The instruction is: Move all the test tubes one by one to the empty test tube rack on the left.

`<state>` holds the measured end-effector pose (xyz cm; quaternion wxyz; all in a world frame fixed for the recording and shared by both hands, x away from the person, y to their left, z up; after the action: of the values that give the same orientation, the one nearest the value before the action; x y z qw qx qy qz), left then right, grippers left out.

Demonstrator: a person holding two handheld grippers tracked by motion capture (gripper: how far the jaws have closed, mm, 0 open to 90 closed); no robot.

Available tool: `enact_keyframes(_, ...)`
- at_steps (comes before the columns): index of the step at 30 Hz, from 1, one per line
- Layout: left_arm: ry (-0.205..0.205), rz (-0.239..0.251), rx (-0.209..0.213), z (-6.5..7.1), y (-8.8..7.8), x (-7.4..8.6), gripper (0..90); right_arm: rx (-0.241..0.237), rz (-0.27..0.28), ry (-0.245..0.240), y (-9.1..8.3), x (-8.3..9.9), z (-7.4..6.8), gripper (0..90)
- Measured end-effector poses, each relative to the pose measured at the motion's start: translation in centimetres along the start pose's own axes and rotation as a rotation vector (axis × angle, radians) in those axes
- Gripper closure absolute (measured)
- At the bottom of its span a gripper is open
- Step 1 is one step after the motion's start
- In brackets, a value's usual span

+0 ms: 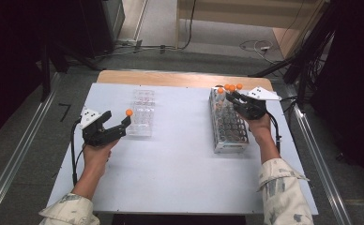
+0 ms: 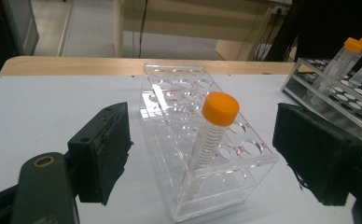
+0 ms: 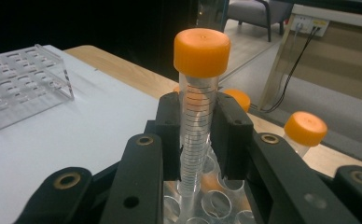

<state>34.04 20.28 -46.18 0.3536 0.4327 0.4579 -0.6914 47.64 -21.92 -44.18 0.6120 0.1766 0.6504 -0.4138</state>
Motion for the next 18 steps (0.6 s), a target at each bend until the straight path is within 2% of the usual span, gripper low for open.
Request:
enact_keyframes(10,0.012,0.008,0.003,0.3,-0.1,-0.2,18.0,0.022,0.048,-0.018,-2.1,-1.7,-0.2,71.5)
enact_keyframes(14,0.031,0.013,0.002,0.7,-0.2,-0.4,16.9,0.022,0.030,-0.016,-2.8,-2.2,-0.9,71.5)
enact_keyframes(18,0.053,0.014,0.010,1.2,-0.2,-0.6,16.1,0.002,0.017,-0.027,-3.4,-2.5,-2.1,71.5)
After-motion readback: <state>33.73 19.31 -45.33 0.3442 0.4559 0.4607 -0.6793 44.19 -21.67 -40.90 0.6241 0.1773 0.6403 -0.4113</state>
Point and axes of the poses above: each handheld gripper's, and its own axes: y roughly forward along the jaws, x roughly out of its underside, z roughly to its right, the point moved 5 cm from there along y, roughly forward along the jaws, and after that the axes turned 1 degree about -z, right-handed, at the moved point
